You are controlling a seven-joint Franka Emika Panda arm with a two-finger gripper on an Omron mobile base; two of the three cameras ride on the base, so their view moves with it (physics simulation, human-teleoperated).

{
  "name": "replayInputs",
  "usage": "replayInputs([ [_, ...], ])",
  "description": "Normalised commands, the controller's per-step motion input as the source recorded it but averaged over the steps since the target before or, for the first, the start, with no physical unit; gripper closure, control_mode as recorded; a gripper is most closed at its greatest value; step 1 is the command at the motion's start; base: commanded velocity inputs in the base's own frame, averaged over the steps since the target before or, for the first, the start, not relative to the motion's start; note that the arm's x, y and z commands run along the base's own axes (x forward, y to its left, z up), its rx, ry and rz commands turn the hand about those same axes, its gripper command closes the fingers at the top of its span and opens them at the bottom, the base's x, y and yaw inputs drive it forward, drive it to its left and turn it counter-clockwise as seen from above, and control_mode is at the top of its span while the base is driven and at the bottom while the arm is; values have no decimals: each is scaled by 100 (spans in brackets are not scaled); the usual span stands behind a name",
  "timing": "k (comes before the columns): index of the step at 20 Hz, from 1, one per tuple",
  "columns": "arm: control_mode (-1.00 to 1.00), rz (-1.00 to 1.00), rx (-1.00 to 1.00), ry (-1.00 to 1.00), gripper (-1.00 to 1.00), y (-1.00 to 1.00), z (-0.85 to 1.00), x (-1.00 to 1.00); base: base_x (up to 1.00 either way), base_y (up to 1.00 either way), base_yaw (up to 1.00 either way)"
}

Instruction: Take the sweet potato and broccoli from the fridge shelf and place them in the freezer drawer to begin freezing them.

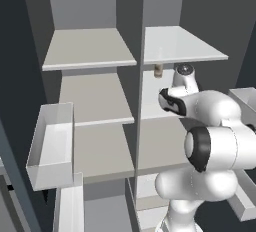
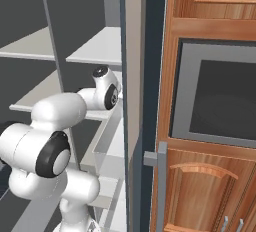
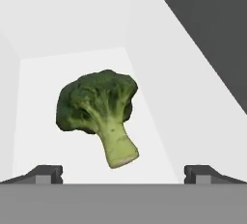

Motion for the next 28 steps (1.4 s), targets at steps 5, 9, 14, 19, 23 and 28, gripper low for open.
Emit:
replayInputs([
  [5,-100,0,0,0,-100,0,-10,19,0,0,0],
  [9,-100,0,0,2,-100,0,-24,20,0,0,0],
  [14,-100,0,0,1,-100,-1,-18,20,0,0,0],
  [19,-100,0,0,0,-100,-1,-15,21,0,0,0],
  [23,-100,0,0,0,-100,0,-20,7,0,0,0],
  [28,-100,0,0,0,100,0,-12,1,0,0,0],
])
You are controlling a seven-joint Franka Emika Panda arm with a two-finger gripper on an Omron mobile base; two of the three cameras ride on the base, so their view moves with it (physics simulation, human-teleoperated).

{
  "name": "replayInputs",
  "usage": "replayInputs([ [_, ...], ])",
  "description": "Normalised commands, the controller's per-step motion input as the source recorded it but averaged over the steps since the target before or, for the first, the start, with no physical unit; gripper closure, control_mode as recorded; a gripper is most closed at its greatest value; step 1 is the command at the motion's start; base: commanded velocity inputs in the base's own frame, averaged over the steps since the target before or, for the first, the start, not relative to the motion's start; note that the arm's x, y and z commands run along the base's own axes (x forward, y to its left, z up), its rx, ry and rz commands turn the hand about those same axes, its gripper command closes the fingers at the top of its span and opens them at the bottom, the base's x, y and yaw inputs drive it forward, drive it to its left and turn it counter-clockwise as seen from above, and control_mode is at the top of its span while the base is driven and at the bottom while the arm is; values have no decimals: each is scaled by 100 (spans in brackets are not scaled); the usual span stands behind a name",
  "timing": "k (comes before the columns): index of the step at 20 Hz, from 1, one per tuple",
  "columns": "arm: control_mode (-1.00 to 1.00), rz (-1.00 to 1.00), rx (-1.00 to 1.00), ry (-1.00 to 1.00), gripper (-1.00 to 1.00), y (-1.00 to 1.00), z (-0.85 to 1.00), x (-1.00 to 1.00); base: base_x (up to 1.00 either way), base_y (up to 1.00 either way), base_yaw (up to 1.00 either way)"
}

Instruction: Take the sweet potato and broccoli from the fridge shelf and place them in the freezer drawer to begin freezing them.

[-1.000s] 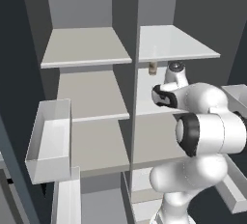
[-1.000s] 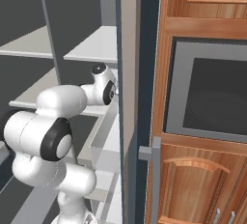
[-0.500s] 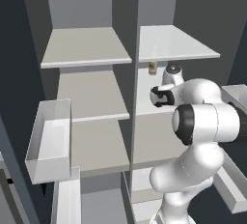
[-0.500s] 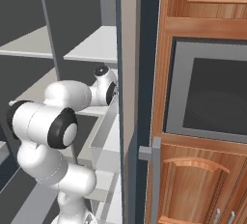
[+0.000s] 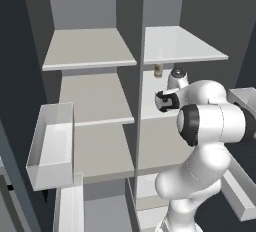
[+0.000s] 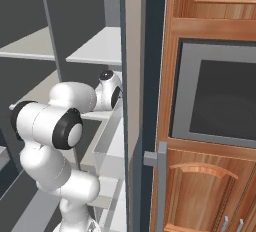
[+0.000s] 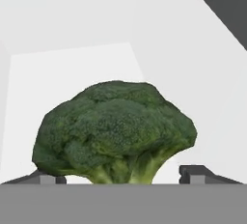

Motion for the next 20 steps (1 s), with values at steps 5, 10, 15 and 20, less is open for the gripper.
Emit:
replayInputs([
  [5,-100,0,0,-2,100,-3,0,1,0,0,0],
  [10,-100,0,0,-9,100,-2,0,0,0,0,0],
  [15,-100,3,0,-22,100,2,0,-37,0,0,0],
  [20,-100,6,0,-10,100,29,1,-63,0,0,0],
])
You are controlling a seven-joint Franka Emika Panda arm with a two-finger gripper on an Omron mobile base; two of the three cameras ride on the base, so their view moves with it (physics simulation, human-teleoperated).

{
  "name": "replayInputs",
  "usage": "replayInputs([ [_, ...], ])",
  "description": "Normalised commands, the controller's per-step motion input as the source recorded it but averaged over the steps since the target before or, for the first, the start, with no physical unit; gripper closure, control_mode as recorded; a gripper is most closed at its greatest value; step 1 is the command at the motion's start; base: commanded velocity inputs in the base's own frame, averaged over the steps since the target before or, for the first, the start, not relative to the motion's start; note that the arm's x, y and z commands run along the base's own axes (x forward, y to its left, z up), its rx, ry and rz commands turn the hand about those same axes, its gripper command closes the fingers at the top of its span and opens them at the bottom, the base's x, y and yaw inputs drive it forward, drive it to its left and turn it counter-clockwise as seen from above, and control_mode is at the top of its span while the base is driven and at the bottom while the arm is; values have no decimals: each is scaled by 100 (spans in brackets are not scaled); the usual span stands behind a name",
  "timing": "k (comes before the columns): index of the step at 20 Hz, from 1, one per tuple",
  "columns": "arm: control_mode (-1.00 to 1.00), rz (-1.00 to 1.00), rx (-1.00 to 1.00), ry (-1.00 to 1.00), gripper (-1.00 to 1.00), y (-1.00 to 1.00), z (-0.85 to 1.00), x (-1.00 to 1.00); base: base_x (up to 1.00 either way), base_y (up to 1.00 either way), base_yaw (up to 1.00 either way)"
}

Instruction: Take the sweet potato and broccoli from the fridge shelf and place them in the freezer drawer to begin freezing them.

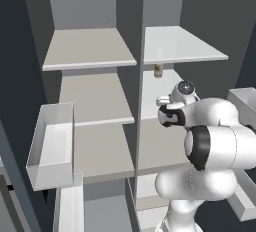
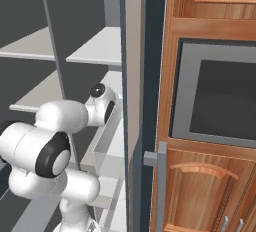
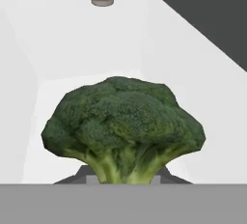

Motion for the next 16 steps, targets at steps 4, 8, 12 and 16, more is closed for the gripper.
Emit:
replayInputs([
  [4,-100,4,0,0,100,29,36,-74,0,0,0],
  [8,-100,2,2,9,100,13,61,-65,0,0,0],
  [12,-100,1,5,16,100,11,63,-58,0,0,0],
  [16,-100,0,7,17,100,11,46,-59,0,0,0],
])
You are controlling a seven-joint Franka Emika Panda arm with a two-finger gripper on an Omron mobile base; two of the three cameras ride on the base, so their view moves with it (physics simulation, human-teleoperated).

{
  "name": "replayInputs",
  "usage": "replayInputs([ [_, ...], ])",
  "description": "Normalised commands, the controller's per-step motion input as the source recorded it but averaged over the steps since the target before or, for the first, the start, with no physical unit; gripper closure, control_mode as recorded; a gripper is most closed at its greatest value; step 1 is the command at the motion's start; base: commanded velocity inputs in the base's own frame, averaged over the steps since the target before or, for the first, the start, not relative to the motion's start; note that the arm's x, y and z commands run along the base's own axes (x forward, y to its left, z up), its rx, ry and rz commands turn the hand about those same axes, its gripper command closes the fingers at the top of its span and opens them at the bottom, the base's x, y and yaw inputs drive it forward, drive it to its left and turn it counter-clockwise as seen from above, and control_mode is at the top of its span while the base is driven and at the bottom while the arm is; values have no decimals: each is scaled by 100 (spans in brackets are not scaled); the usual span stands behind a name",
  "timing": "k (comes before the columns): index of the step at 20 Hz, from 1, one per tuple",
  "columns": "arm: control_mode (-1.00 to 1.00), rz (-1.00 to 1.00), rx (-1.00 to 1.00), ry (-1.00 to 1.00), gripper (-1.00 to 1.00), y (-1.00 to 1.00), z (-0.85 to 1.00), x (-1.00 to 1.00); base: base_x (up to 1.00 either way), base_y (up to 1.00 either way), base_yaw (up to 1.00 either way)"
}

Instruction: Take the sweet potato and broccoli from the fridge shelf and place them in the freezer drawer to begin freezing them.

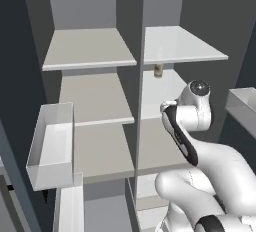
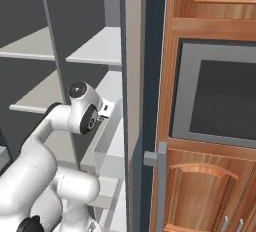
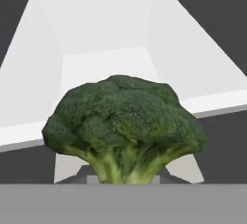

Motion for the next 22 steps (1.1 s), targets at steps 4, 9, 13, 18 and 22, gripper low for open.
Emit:
replayInputs([
  [4,-100,0,8,13,100,18,29,-69,0,0,0],
  [9,-100,0,7,9,100,20,16,-86,0,0,0],
  [13,-100,0,0,12,100,12,5,-71,0,0,0],
  [18,-100,0,0,17,100,3,-2,-42,0,0,0],
  [22,100,0,0,8,100,5,-4,-25,-36,4,0],
])
